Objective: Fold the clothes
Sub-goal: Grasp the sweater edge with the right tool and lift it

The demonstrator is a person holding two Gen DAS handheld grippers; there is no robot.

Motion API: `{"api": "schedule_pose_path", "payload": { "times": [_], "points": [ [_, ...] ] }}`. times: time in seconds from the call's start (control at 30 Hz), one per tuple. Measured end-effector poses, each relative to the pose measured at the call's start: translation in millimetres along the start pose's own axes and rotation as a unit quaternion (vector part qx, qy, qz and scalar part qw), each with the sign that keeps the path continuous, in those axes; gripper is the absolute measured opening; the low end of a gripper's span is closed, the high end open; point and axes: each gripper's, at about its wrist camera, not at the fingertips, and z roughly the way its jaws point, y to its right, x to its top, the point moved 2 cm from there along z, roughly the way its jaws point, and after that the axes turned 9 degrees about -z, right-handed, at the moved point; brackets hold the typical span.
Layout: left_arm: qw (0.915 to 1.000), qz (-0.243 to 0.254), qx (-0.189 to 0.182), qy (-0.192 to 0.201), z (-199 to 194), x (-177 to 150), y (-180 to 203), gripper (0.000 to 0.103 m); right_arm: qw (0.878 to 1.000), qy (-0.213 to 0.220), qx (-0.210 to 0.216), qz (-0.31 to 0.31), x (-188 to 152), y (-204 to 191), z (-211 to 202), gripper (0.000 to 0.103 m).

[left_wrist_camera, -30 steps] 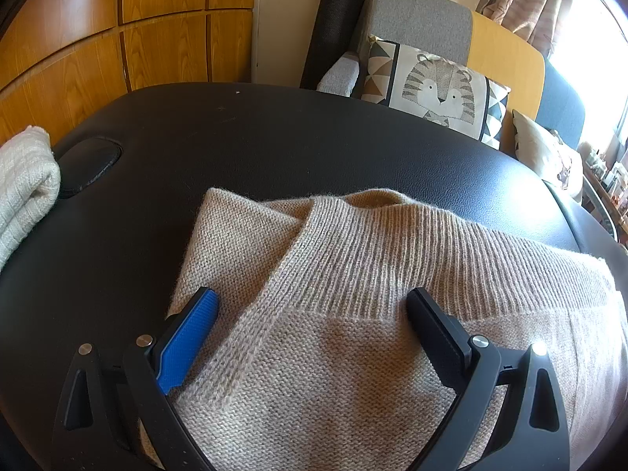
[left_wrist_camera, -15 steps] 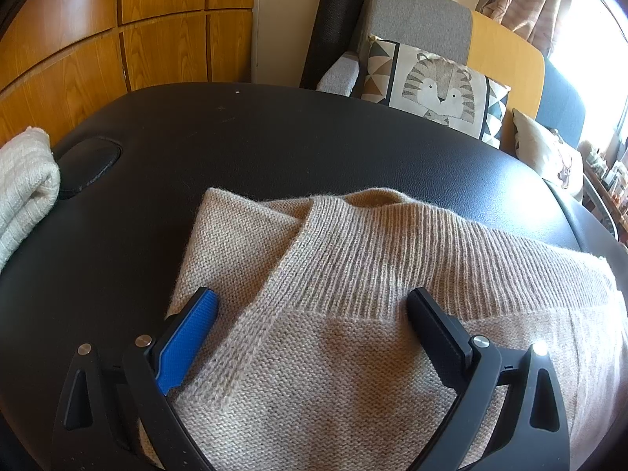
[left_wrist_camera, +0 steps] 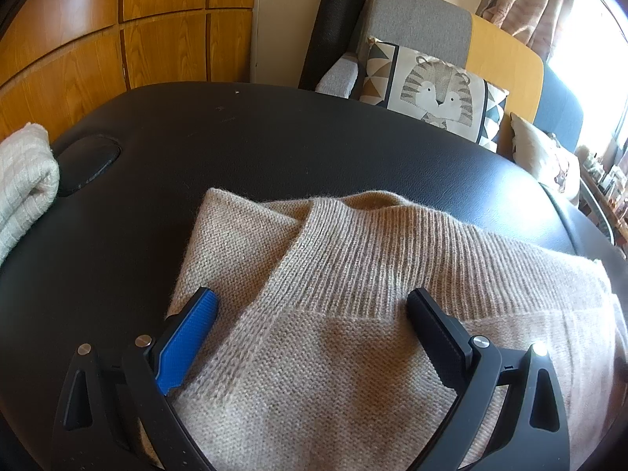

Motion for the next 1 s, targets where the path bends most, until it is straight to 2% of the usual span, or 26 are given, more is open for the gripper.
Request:
{"api": "schedule_pose_path", "payload": {
  "times": [0.07,0.13,0.2,0.23,0.27,0.37,0.4,0.43,0.47,0.5,0.63,0.73,0.83,0.9,1.0],
  "points": [
    [0.9999,-0.012,-0.006,0.011,-12.2,-1.3,2.1,0.099,1.000,0.008,-0.001,-0.004,-2.1,0.1,-0.4,0.014],
    [0.9982,-0.039,-0.034,0.031,-33.5,-10.5,9.8,0.099,1.000,0.012,-0.013,-0.018,-0.1,-4.5,4.7,0.014],
    [0.9963,-0.035,-0.071,0.033,-49.3,-23.6,26.4,0.099,0.999,0.017,-0.021,-0.028,0.9,-7.0,7.6,0.014],
    [0.9949,-0.032,-0.090,0.032,-56.8,-30.4,35.2,0.090,0.999,0.020,-0.021,-0.030,0.8,-7.0,7.5,0.014],
    [0.9937,-0.007,-0.106,0.033,-63.2,-38.9,49.1,0.075,0.999,0.021,-0.020,-0.030,1.0,-6.4,7.3,0.014],
    [0.9847,0.088,-0.145,0.040,-77.2,-66.2,94.6,0.060,0.999,0.023,-0.018,-0.030,-1.1,-1.6,2.6,0.014],
    [0.9821,0.116,-0.143,0.041,-76.7,-74.9,105.8,0.057,0.999,0.023,-0.018,-0.031,-0.7,-1.4,2.1,0.014],
    [0.9792,0.143,-0.138,0.041,-75.9,-83.4,115.9,0.046,0.999,0.024,-0.019,-0.033,-1.0,-1.7,1.6,0.014],
    [0.9756,0.169,-0.134,0.041,-75.1,-92.0,126.0,0.028,0.999,0.025,-0.021,-0.034,-1.4,-2.0,1.0,0.014],
    [0.9750,0.176,-0.131,0.036,-72.0,-97.6,128.5,0.022,0.999,0.026,-0.023,-0.036,0.0,-3.3,2.8,0.014],
    [0.9769,0.174,-0.123,0.014,-55.6,-114.4,124.7,0.020,0.998,0.030,-0.031,-0.042,1.1,-5.9,5.4,0.014],
    [0.9710,0.202,-0.121,0.041,-52.5,-125.2,125.3,0.020,0.998,0.032,-0.038,-0.038,1.7,-7.5,7.3,0.014],
    [0.9702,0.208,-0.115,0.045,-52.2,-130.7,128.9,0.020,0.998,0.032,-0.041,-0.020,2.5,-7.4,7.9,0.015],
    [0.9693,0.210,-0.117,0.051,-51.8,-132.0,130.0,0.020,0.999,0.029,-0.030,0.014,2.8,-3.6,5.0,0.015],
    [0.9692,0.207,-0.122,0.052,-49.7,-131.5,130.5,0.021,0.997,0.028,0.019,0.069,3.2,-3.2,1.6,0.015]
  ]
}}
